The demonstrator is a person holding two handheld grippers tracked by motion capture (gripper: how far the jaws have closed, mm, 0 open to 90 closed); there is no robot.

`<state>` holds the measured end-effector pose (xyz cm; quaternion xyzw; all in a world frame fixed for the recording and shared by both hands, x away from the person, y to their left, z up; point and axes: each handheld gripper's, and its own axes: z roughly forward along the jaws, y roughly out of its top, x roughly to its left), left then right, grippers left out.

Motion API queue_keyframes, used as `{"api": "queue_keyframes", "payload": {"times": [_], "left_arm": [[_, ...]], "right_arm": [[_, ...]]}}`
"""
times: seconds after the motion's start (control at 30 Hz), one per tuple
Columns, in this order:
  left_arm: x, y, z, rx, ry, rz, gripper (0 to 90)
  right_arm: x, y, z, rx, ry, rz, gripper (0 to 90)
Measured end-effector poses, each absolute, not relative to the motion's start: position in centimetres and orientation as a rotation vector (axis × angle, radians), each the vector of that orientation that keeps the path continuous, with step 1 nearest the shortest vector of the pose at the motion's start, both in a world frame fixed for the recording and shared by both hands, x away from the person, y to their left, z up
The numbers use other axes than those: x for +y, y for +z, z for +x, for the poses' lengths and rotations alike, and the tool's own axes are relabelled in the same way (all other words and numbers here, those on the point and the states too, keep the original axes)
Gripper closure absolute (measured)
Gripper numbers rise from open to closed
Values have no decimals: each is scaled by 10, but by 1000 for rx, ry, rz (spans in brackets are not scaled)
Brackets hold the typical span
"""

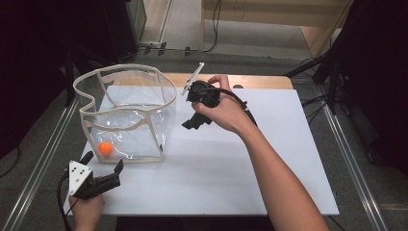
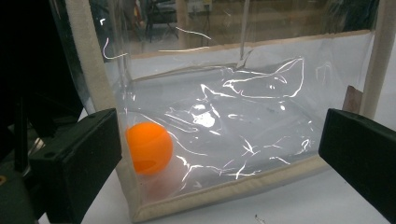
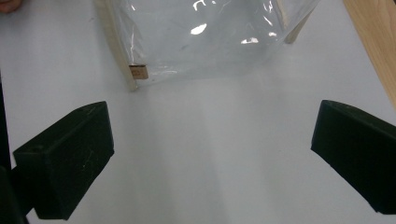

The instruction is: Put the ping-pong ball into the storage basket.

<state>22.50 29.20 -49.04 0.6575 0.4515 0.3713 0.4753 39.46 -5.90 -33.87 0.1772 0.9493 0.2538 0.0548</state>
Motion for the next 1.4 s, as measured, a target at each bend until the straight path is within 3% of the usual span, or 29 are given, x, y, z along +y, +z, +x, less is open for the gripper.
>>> {"api": "queue_keyframes", "payload": {"times": [1.4], "left_arm": [[292, -490, 225, 1102, 910, 1609, 0]], "right_arm": [[-103, -402, 379, 2897, 833, 648, 0]]}}
